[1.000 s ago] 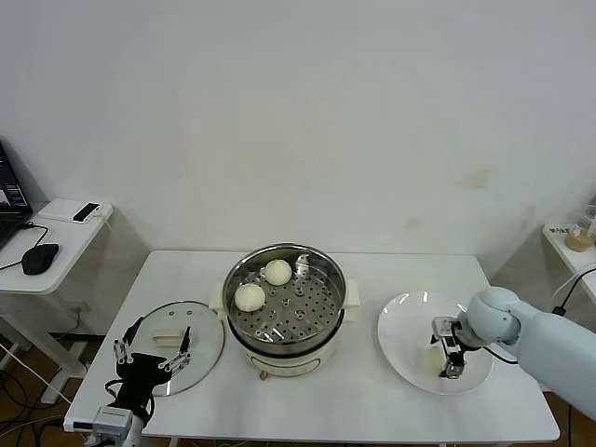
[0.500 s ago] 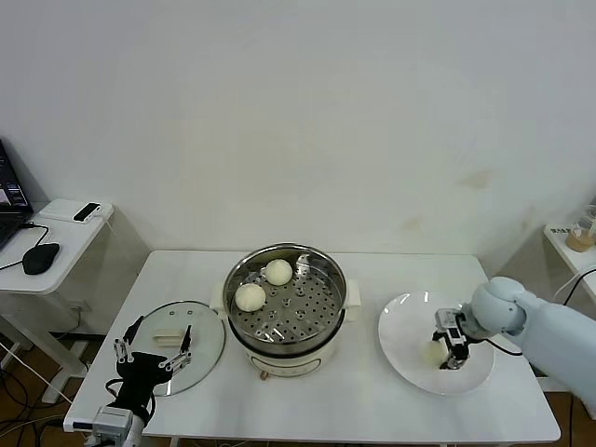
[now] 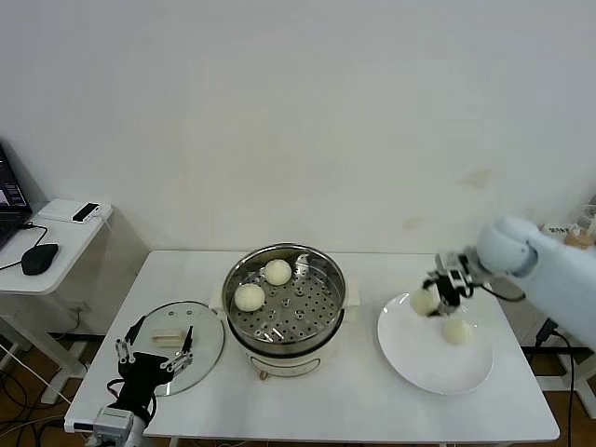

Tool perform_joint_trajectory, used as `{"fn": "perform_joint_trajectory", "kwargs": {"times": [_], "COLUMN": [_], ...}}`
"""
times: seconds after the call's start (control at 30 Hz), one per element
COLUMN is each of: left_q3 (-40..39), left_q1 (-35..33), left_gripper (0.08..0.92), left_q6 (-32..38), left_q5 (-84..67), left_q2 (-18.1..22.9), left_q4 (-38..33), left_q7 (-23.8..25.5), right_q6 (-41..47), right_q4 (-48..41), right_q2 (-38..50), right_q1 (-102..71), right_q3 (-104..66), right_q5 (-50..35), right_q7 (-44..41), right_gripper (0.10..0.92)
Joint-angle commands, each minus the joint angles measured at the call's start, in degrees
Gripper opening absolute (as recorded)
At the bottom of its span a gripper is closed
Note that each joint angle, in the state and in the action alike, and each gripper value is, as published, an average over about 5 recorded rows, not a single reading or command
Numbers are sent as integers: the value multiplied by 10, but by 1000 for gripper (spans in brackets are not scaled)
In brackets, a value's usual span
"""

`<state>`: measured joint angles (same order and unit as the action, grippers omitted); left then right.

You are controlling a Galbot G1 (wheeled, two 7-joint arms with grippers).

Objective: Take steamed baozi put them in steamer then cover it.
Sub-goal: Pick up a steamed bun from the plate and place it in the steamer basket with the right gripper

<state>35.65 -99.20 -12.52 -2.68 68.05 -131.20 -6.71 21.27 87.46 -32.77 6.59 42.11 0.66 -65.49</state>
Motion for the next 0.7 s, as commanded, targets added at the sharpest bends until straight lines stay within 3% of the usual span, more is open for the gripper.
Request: {"fn": "perform_joint_trajectory", "kwargs": {"times": [0.03, 0.4, 0.7], "left_q3": [6, 28, 35], "left_q1": [-7, -21, -22], "left_gripper": [823, 823, 823], "left_q6": [0, 0, -2], "left_q5": [0, -4, -5], "left_q2": [0, 3, 1], "left_q4": [-5, -14, -15], "left_q7": [0, 0, -1], "right_q6": [10, -8, -71], "right_q4": [-6, -13, -20], "right_q2": [-113, -259, -333], "right_q1": [205, 258, 219], "right_q3": [93, 158, 226], "right_q5": [-80, -135, -113], "right_q7": [11, 50, 45], "right_gripper": [636, 645, 645]}}
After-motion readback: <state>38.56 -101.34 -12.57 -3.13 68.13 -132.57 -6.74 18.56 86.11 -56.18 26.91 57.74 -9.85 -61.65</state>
